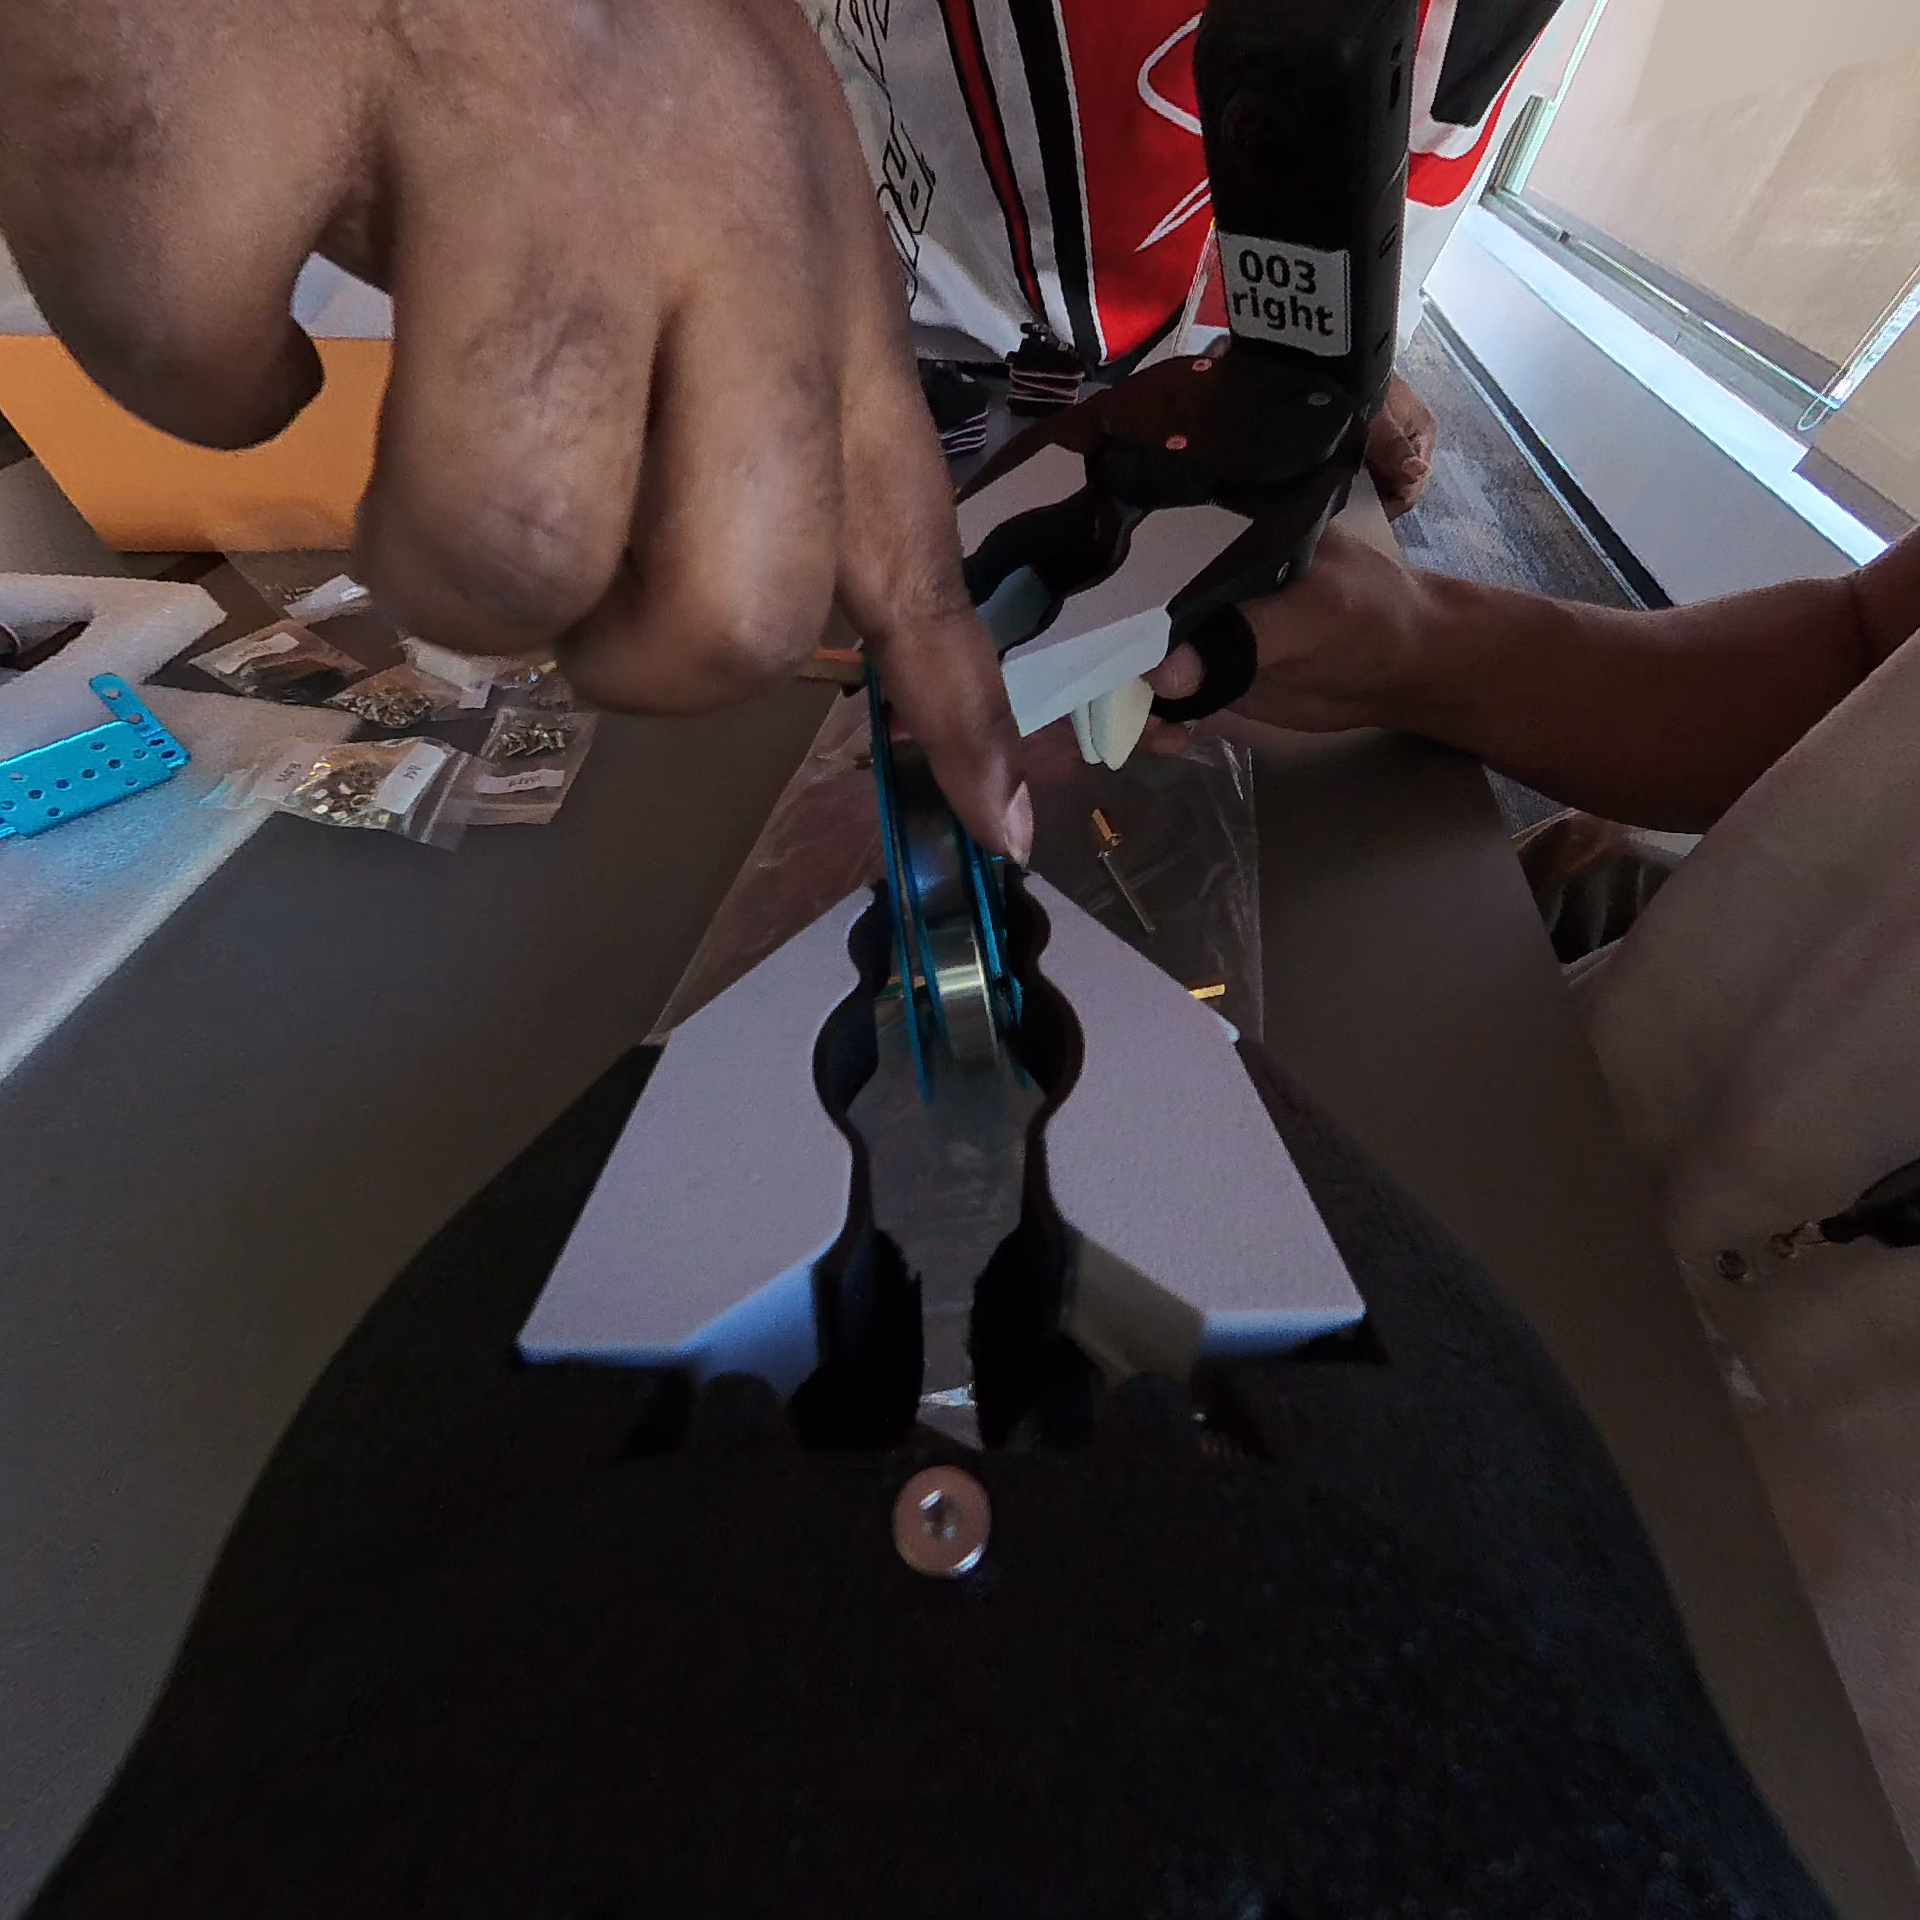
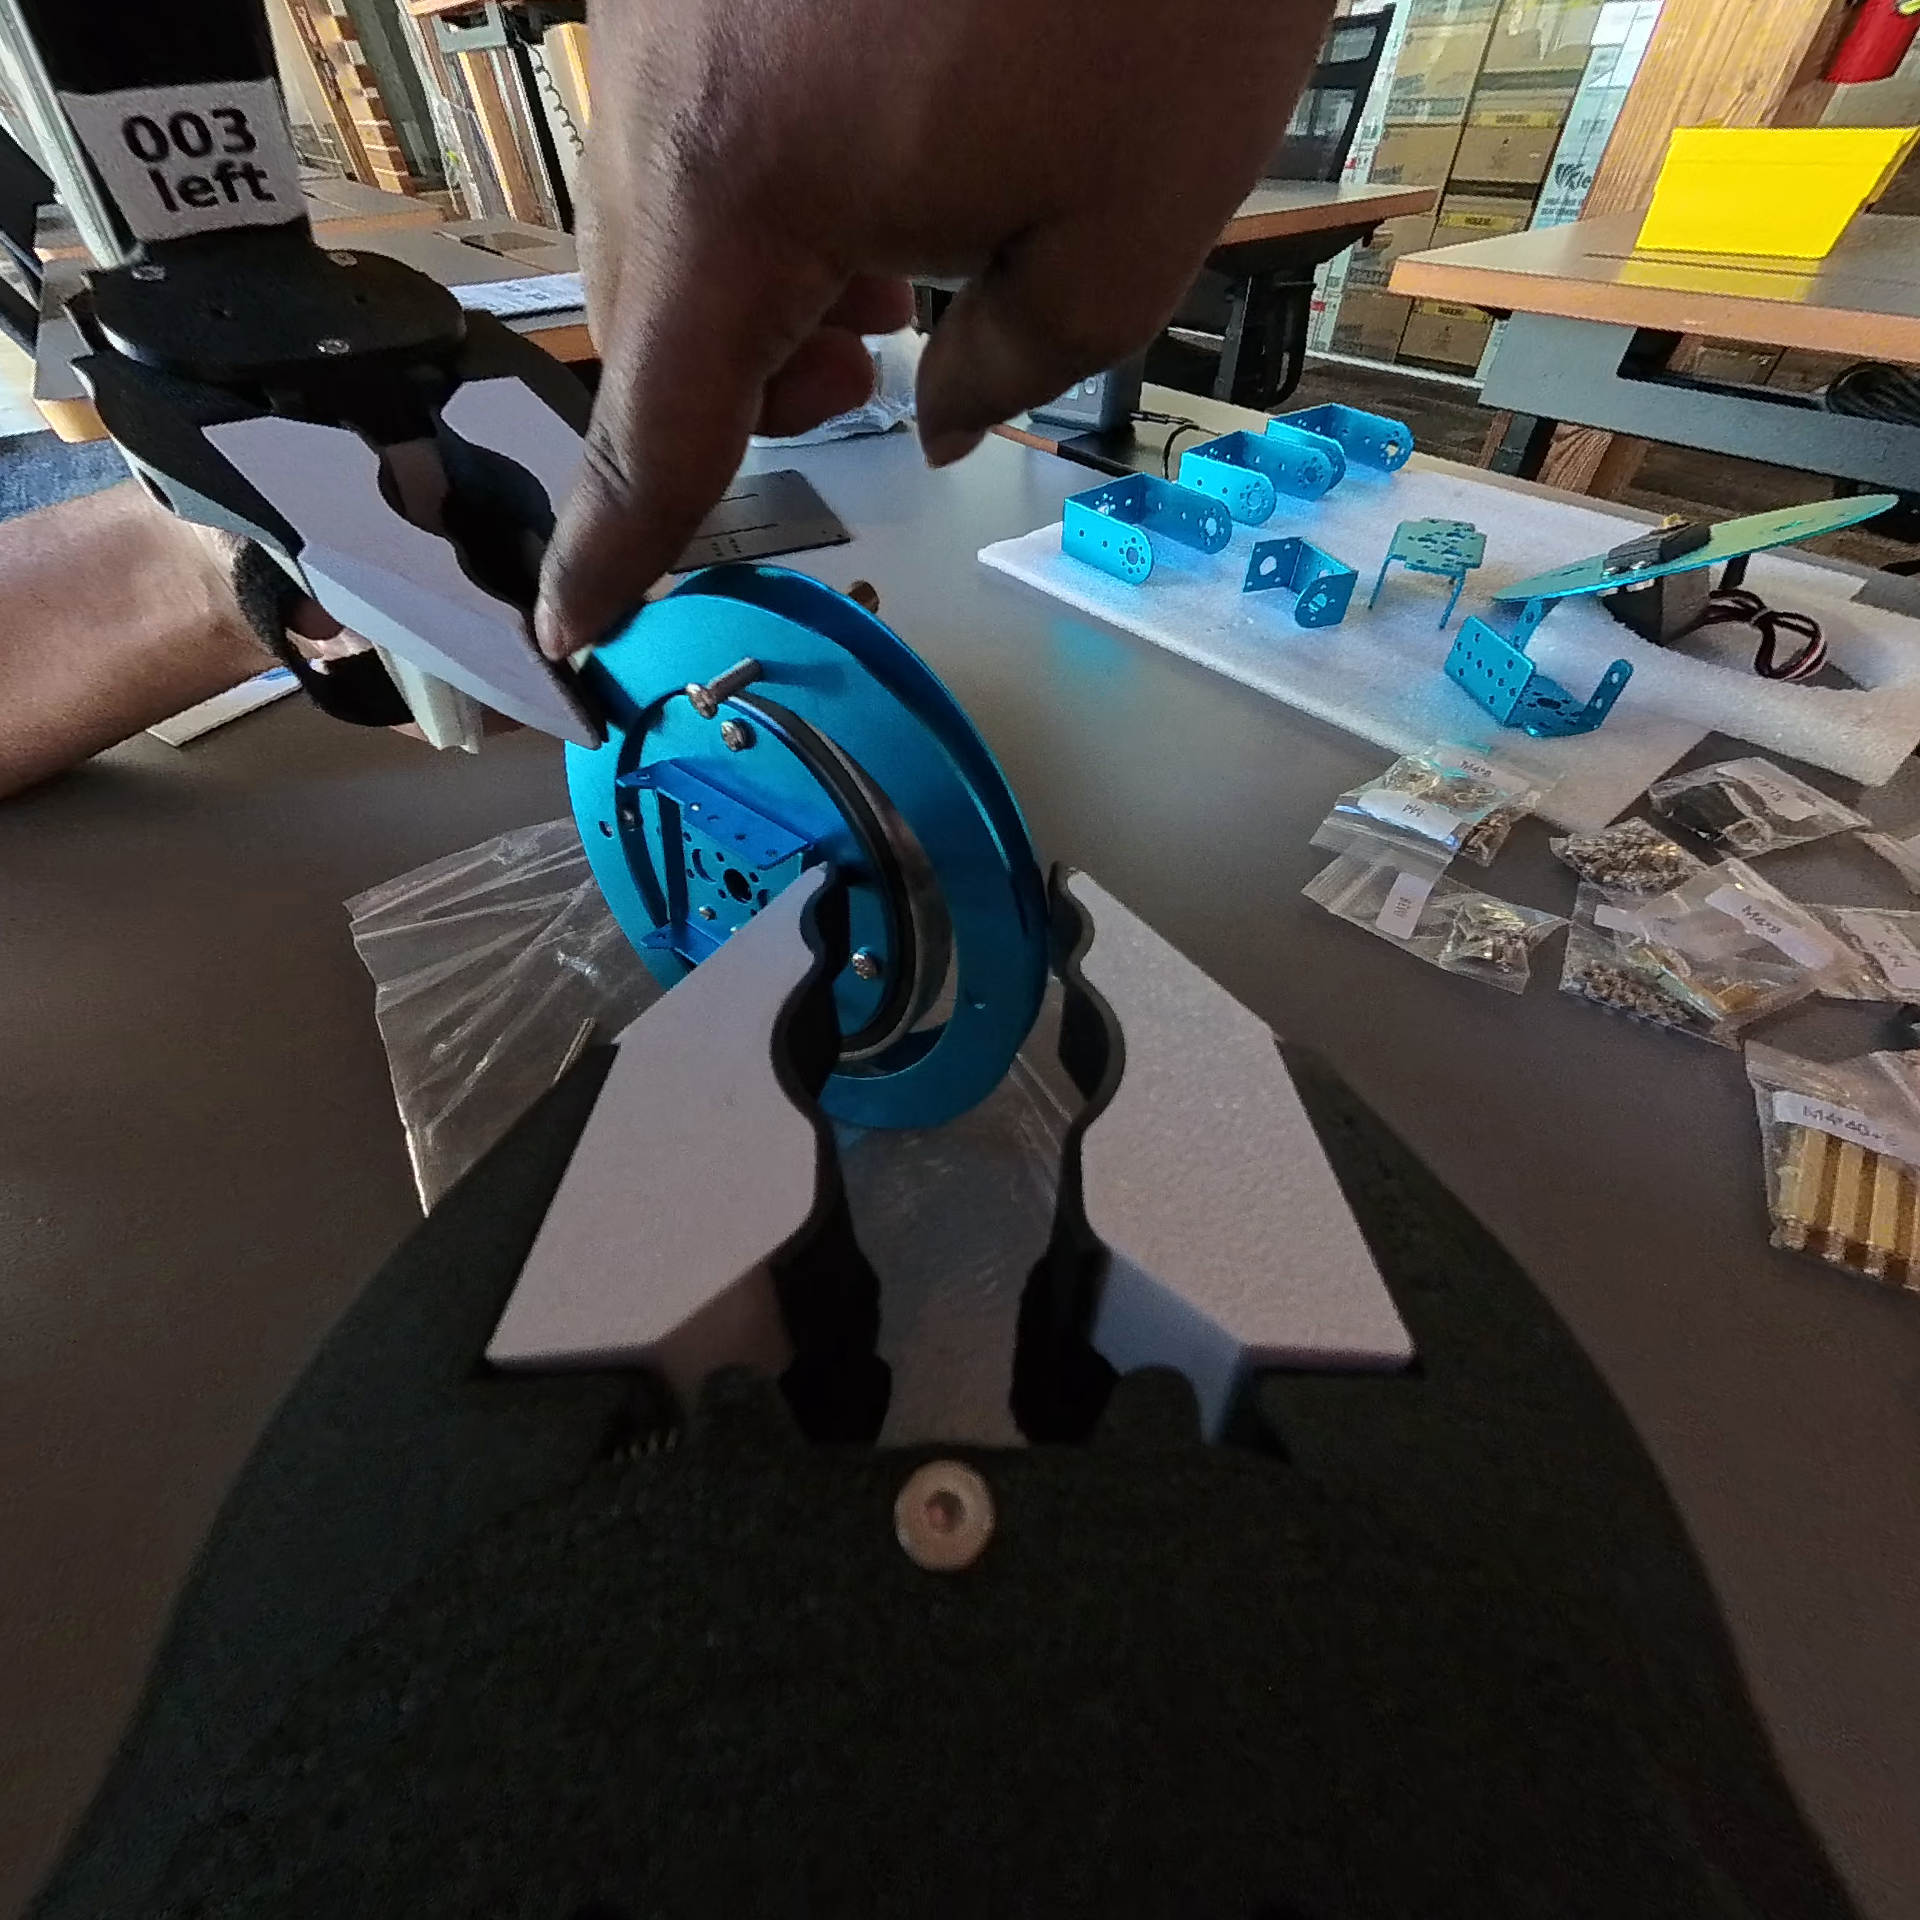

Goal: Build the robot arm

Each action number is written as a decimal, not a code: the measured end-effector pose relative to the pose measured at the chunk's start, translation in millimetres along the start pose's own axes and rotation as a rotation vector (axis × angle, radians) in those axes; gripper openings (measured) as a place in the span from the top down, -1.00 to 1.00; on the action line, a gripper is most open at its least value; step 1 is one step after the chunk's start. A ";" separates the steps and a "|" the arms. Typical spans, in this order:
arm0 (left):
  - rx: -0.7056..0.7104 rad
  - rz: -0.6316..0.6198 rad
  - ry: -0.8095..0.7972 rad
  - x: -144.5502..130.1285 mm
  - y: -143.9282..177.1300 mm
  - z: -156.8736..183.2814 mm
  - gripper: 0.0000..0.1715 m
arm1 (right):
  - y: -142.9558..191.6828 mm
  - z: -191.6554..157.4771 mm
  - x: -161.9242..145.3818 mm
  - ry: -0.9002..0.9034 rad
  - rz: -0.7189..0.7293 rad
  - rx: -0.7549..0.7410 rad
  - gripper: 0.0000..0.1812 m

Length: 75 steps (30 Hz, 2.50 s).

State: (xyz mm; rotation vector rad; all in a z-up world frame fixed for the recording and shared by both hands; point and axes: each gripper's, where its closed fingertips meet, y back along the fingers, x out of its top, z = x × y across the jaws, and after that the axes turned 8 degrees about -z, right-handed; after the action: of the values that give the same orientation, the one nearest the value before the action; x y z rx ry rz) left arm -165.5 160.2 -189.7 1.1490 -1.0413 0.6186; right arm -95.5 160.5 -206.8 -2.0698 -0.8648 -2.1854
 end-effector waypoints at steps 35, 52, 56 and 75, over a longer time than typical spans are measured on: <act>-0.005 0.035 -0.026 -2.2 1.3 1.8 0.75 | 0.3 -1.3 -0.7 -0.003 -0.004 0.009 0.60; -0.025 0.022 -0.051 -2.8 0.8 5.8 0.76 | 7.5 -21.0 6.0 0.255 -0.050 0.324 0.64; -0.025 0.023 -0.045 -1.4 -0.4 5.9 0.77 | 0.4 -26.4 13.9 0.163 -0.043 0.451 0.61; 0.251 -0.059 -0.054 29.3 6.3 -19.3 0.38 | -12.1 -31.2 13.1 0.160 -0.120 0.658 0.87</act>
State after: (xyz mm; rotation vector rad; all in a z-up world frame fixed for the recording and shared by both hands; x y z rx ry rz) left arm -151.9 177.4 -161.6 1.4169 -0.9909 0.6881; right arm -130.4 163.2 -198.4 -1.5374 -1.4647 -1.7350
